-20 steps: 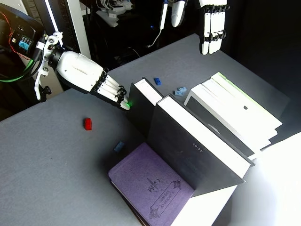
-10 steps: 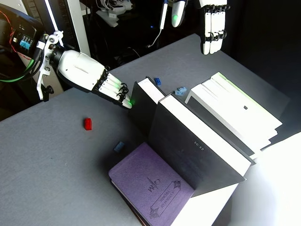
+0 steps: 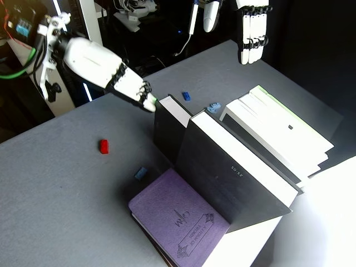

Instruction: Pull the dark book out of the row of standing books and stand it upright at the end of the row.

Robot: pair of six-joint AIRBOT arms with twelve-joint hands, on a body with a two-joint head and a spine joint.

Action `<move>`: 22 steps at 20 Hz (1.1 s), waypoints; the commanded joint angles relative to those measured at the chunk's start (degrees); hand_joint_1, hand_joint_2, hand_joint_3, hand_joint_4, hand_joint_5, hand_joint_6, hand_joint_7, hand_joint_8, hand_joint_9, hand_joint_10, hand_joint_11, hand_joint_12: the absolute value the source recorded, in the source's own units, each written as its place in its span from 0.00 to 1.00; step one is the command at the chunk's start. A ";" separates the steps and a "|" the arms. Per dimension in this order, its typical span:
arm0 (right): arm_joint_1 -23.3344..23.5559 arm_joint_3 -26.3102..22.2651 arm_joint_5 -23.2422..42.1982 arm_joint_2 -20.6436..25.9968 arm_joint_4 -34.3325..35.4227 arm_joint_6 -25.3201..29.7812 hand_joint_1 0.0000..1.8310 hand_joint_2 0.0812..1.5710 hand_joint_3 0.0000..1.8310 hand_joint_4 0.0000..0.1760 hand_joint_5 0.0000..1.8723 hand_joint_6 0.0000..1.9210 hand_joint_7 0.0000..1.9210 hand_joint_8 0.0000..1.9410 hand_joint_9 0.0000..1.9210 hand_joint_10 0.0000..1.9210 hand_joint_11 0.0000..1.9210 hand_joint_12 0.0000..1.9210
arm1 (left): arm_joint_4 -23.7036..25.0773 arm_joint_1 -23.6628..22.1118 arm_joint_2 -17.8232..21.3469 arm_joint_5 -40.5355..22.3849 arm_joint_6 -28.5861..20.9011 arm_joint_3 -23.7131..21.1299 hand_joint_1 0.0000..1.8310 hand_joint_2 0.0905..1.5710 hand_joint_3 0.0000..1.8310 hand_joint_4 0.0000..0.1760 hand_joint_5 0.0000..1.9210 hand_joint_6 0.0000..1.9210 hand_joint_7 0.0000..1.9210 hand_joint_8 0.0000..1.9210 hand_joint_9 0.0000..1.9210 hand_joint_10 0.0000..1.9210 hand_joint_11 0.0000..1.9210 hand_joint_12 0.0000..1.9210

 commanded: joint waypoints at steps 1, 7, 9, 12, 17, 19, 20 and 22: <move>0.87 -0.85 3.64 0.81 -2.89 -0.85 0.00 0.77 0.00 0.00 0.10 0.41 0.09 0.01 0.00 0.00 0.00 0.00 | 1.72 -0.71 0.49 -4.83 -0.10 -0.08 0.00 0.81 0.00 0.11 0.08 0.00 0.09 0.00 0.09 0.00 0.13 0.01; 4.05 -1.42 5.71 3.00 -2.89 -1.31 0.00 0.78 0.00 0.00 0.10 0.35 0.08 0.00 0.00 0.00 0.00 0.00 | 1.72 -0.71 0.49 -4.84 -0.10 -0.08 0.00 0.80 0.00 0.21 0.08 0.00 0.10 0.00 0.11 0.00 0.15 0.01; 5.94 -1.64 6.17 3.35 -2.89 -1.21 0.00 0.77 0.00 0.00 0.06 0.29 0.05 0.00 0.00 0.00 0.00 0.00 | 1.70 -0.72 0.49 -4.84 -0.11 -0.14 0.02 0.82 0.00 0.06 0.10 0.00 0.11 0.00 0.12 0.01 0.15 0.02; 6.72 -2.42 6.15 3.50 -2.90 -0.90 0.00 0.76 0.00 0.00 0.10 0.27 0.10 0.01 0.04 0.02 0.00 0.00 | 1.70 -0.82 0.49 -4.84 -0.11 -0.17 0.03 0.82 0.00 0.04 0.12 0.01 0.14 0.01 0.15 0.01 0.18 0.03; 8.30 -3.53 10.08 3.50 -6.94 -0.03 0.00 0.76 0.00 0.00 0.14 0.29 0.21 0.03 0.06 0.37 0.00 0.54 | 1.70 -0.82 0.49 -4.84 -0.11 -0.18 0.02 0.81 0.00 0.14 0.16 0.00 0.19 0.00 0.19 0.01 0.21 0.06; 9.13 -3.51 12.86 3.80 -6.94 -0.11 0.02 0.77 0.00 0.00 0.18 0.39 0.32 0.11 0.11 0.64 0.00 0.92 | 1.69 -0.87 0.49 -4.84 -0.11 -0.19 0.10 0.83 0.00 0.00 0.21 0.00 0.25 0.00 0.25 0.00 0.19 0.22; 9.06 -3.51 13.57 3.84 -6.94 -0.19 0.02 0.77 0.00 0.00 0.18 0.39 0.32 0.11 0.11 0.64 0.00 0.92 | 1.69 -0.87 0.49 -4.83 -0.11 -0.19 0.10 0.83 0.00 0.00 0.21 0.00 0.25 0.00 0.25 0.00 0.19 0.22; 8.40 -3.48 13.67 3.86 -6.94 -0.43 0.04 0.78 0.00 0.00 0.27 0.62 0.30 0.57 0.20 0.79 0.03 1.00 | 1.69 -0.87 0.49 -4.83 -0.11 -0.21 0.07 0.84 0.00 0.00 0.28 0.00 0.33 0.00 0.34 0.01 0.17 0.45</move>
